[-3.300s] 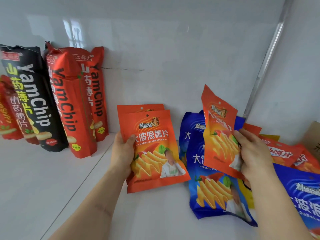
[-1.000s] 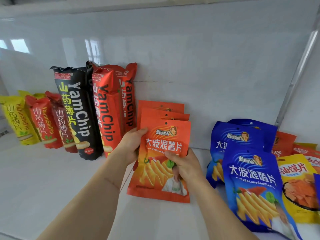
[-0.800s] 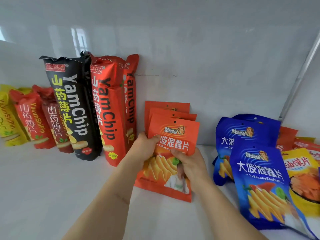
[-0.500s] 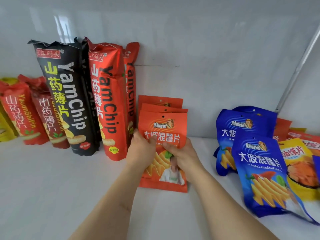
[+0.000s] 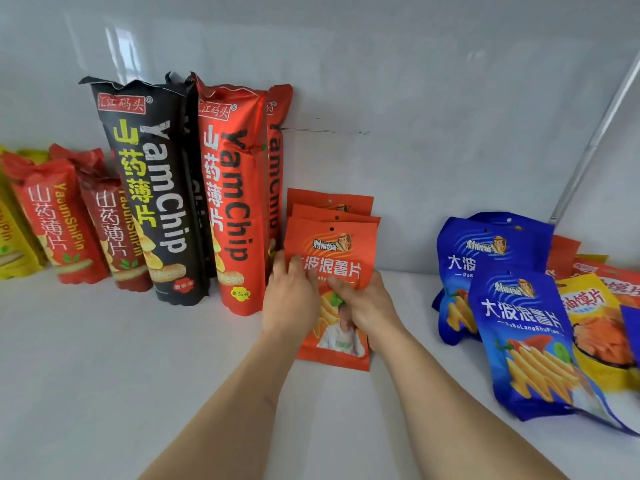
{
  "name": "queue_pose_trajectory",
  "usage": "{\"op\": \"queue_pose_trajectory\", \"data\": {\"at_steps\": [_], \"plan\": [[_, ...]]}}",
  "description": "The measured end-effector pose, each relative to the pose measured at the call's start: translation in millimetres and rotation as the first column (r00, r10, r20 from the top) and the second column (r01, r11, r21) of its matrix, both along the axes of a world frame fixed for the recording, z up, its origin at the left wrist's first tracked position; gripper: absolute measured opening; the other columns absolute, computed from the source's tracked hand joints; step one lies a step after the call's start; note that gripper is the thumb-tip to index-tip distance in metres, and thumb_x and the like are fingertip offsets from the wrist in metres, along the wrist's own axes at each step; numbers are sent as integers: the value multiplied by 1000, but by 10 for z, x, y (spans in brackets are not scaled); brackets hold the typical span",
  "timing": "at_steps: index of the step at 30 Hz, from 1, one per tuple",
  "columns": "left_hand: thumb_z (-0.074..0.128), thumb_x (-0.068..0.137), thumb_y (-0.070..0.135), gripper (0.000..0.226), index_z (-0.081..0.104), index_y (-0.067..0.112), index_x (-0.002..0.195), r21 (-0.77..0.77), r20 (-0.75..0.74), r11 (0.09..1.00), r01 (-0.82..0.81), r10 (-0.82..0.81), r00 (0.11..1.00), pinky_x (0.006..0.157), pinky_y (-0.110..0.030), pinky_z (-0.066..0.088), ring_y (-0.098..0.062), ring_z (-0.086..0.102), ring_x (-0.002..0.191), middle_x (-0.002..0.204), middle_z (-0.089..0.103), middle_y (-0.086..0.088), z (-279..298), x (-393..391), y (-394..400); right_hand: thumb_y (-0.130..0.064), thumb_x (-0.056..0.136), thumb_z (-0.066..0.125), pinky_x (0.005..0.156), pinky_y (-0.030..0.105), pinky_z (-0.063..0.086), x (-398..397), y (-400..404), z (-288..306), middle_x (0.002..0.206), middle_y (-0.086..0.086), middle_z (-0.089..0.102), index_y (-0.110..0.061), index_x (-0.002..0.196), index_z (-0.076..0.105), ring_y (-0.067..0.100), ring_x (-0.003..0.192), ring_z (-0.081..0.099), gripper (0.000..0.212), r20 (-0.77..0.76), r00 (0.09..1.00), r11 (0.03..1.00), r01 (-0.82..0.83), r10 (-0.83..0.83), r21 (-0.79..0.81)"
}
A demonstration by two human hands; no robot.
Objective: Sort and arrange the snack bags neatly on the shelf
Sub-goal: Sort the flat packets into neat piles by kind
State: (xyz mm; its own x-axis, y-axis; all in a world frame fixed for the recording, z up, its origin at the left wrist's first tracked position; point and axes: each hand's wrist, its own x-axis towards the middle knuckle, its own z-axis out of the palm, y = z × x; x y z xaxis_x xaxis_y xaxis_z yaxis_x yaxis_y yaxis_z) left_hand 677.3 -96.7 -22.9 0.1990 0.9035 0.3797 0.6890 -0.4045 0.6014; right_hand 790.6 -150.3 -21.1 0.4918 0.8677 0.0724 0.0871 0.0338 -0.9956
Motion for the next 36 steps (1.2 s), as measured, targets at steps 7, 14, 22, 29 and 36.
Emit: {"op": "queue_pose_trajectory", "data": {"at_steps": [7,14,22,29,36], "plan": [[53,98,16,32,61,-2,122,246,-61,968,-39,56,997,106,-49,39,-43,44,133,146,45,-23,-28,-3,35,-61,85,62,94,33,49,212,-59,117,127,-2,64,-21,139,43,21,109,64,70,207,978,987,52,-19,-153],[56,90,17,32,66,2,116,427,-135,903,-43,110,985,101,-52,43,-43,49,126,136,56,-19,131,103,-211,-50,95,55,106,33,38,597,-535,406,150,8,45,-15,148,39,25,134,46,65,629,777,952,173,25,-252],[45,88,21,34,71,3,103,534,-65,829,168,-158,985,90,-44,47,-39,64,99,110,68,-17,271,1169,-1078,-47,97,53,99,39,46,1468,-1623,513,135,2,57,-20,134,54,22,121,55,46,810,586,931,304,-15,-202],[56,87,18,22,73,7,97,421,-214,838,347,-280,936,80,-43,52,-34,64,97,101,70,-10,100,2200,-1936,-45,96,53,96,41,48,2312,-2537,436,133,2,59,-22,132,57,23,120,56,43,856,511,877,445,-81,-183],[56,97,26,30,67,12,120,301,-180,903,306,-261,948,99,-42,43,-26,52,123,128,63,-5,137,2564,-2232,-58,88,58,104,48,35,2933,-3319,183,148,13,40,-17,142,43,37,132,37,69,855,407,605,783,-321,-146]]}}
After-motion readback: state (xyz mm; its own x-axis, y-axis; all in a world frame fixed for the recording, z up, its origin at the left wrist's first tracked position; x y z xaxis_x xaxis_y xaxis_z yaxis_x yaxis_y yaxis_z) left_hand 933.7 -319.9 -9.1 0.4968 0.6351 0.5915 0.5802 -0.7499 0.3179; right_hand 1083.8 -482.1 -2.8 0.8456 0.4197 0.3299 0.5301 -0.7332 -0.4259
